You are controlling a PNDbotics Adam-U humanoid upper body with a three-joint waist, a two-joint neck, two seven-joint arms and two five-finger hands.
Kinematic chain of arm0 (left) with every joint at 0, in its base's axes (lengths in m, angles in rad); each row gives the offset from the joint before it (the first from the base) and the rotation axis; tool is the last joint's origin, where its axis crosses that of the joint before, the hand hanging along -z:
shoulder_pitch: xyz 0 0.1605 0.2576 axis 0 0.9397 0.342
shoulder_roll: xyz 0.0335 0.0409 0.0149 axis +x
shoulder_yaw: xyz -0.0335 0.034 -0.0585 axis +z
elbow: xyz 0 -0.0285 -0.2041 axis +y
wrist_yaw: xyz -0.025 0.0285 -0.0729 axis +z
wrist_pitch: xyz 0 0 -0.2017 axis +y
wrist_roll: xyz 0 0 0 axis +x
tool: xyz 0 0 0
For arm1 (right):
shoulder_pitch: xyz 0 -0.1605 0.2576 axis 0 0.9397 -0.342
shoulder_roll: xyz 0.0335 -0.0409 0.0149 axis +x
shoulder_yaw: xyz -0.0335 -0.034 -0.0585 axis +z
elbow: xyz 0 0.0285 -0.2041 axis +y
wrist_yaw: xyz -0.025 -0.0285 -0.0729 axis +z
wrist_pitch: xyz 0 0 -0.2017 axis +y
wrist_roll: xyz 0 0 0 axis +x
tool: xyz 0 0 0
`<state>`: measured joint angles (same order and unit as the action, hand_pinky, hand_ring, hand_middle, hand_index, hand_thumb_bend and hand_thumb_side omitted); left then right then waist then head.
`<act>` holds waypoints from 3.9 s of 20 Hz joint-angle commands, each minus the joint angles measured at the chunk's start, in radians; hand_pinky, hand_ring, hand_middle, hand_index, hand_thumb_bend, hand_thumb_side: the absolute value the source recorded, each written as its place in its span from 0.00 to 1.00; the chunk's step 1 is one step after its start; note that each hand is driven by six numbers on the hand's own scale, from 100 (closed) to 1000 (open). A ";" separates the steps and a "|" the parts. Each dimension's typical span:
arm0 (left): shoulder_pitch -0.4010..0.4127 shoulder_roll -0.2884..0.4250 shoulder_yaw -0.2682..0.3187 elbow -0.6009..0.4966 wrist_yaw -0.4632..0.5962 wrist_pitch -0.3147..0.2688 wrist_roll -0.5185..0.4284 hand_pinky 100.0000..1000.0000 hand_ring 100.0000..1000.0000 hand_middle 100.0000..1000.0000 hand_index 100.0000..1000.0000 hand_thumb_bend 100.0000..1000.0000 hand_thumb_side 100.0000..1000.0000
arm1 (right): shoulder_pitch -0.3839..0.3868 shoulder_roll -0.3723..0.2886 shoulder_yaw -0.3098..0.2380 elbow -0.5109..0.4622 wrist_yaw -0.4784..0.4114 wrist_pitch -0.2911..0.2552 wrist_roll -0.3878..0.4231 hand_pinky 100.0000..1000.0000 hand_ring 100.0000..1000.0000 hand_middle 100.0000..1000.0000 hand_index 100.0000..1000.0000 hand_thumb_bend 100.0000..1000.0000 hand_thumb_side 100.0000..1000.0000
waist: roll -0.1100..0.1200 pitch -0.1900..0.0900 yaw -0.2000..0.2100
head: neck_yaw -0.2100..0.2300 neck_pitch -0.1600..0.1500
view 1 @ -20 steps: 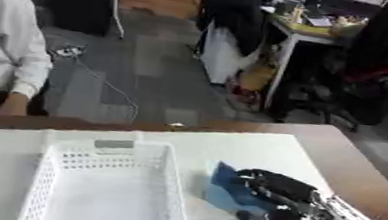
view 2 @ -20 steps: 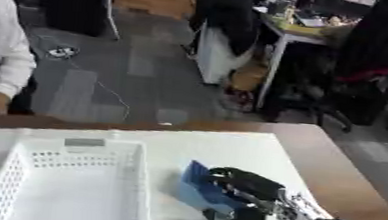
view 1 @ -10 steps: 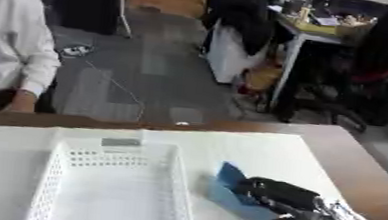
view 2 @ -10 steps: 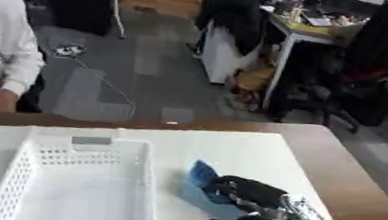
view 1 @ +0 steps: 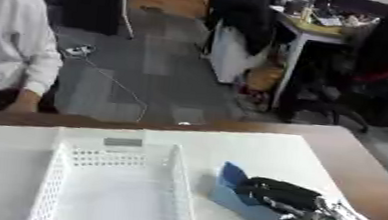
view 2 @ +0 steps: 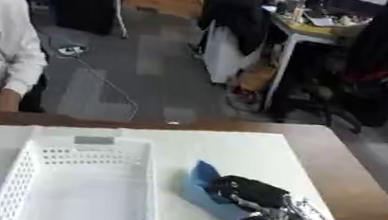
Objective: Pick up objects on the table and place them in the box.
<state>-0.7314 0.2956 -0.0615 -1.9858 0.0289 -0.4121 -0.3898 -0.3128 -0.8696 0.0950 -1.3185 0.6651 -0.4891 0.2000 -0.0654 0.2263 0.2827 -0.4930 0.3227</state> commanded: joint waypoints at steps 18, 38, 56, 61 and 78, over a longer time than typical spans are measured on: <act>-0.017 0.002 0.005 -0.014 -0.013 -0.005 -0.024 0.40 0.30 0.47 0.55 0.66 0.83 | 0.038 -0.008 -0.019 -0.002 0.044 -0.043 -0.443 0.00 0.00 0.00 0.00 0.16 0.15 | 0.011 -0.007 -0.004 | 0.010 -0.013; -0.003 0.011 0.006 -0.014 -0.014 -0.008 -0.022 0.40 0.30 0.47 0.55 0.65 0.83 | 0.047 -0.072 -0.056 -0.095 -0.146 -0.026 -0.495 0.00 0.00 0.00 0.00 0.21 0.00 | 0.012 -0.017 -0.016 | 0.010 -0.012; -0.014 -0.001 0.017 -0.014 -0.041 -0.007 0.013 0.41 0.31 0.48 0.56 0.65 0.83 | 0.027 -0.124 -0.056 -0.255 -0.305 0.011 -0.490 0.00 0.00 0.00 0.00 0.21 0.00 | 0.008 -0.021 -0.007 | -0.006 -0.030; -0.032 -0.017 0.019 -0.014 -0.046 0.000 0.024 0.41 0.31 0.48 0.56 0.64 0.83 | 0.016 -0.119 -0.044 -0.281 -0.327 0.006 -0.469 0.00 0.00 0.00 0.00 0.21 0.00 | -0.002 -0.018 0.012 | -0.010 -0.033; -0.114 -0.079 0.013 -0.014 -0.155 0.050 -0.063 0.42 0.32 0.49 0.57 0.61 0.86 | -0.023 -0.089 -0.001 -0.388 -0.379 -0.022 -0.410 0.00 0.00 0.00 0.00 0.19 0.00 | -0.067 -0.020 0.094 | -0.032 -0.048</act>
<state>-0.8289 0.2173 -0.0500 -1.9858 -0.1145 -0.3661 -0.4374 -0.3224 -0.9400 0.1023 -1.6863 0.2950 -0.5107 -0.2133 -0.1384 0.2279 0.3804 -0.5126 0.2876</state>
